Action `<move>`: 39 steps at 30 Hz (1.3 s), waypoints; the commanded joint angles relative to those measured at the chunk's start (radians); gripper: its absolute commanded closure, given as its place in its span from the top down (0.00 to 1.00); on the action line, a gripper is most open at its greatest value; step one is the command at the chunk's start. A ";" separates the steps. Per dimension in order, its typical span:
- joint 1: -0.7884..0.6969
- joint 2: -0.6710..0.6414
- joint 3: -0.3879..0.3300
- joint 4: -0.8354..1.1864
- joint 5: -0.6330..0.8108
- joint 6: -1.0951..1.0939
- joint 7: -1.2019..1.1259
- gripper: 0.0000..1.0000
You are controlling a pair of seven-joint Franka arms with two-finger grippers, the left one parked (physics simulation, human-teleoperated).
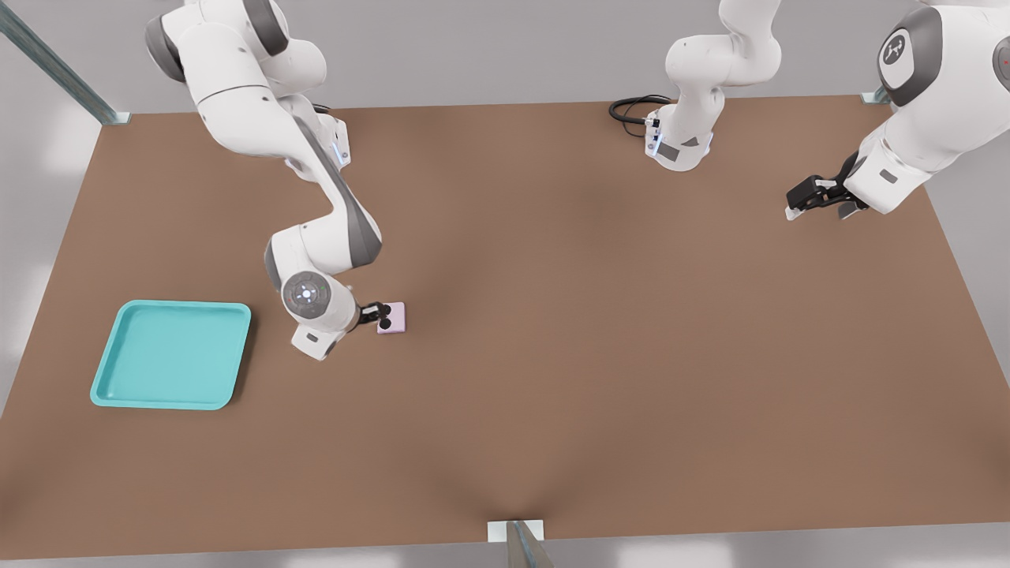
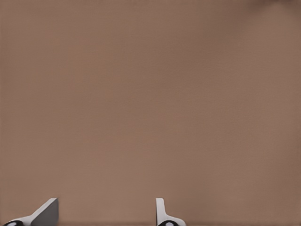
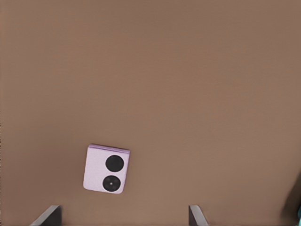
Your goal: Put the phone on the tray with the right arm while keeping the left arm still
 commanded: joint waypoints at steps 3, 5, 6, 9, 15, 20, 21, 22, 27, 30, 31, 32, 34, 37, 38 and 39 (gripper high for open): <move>-0.001 -0.001 0.041 -0.119 0.000 0.251 0.483 1.00; 0.001 0.029 0.052 -0.145 0.002 0.316 0.537 1.00; 0.001 0.045 0.059 -0.162 0.003 0.355 0.563 1.00; -0.006 0.065 0.061 -0.236 0.000 0.478 0.559 1.00; -0.009 0.124 0.061 -0.280 -0.030 0.598 0.546 1.00; -0.010 0.154 0.061 -0.280 -0.047 0.632 0.546 1.00; -0.010 0.159 0.061 -0.282 -0.053 0.632 0.546 1.00; -0.010 0.159 0.061 -0.297 -0.052 0.644 0.546 1.00; -0.009 0.118 0.068 -0.352 -0.053 0.652 0.548 1.00; -0.010 0.110 0.075 -0.372 -0.053 0.656 0.548 1.00; -0.010 0.110 0.075 -0.377 -0.053 0.655 0.548 1.00; -0.010 0.113 0.075 -0.379 -0.052 0.655 0.548 1.00; -0.010 0.114 0.075 -0.379 -0.053 0.655 0.548 0.94; -0.010 0.121 0.075 -0.379 -0.053 0.656 0.548 0.91; -0.010 0.122 0.075 -0.380 -0.053 0.656 0.548 0.91; -0.010 0.122 0.075 -0.380 -0.053 0.656 0.548 0.91</move>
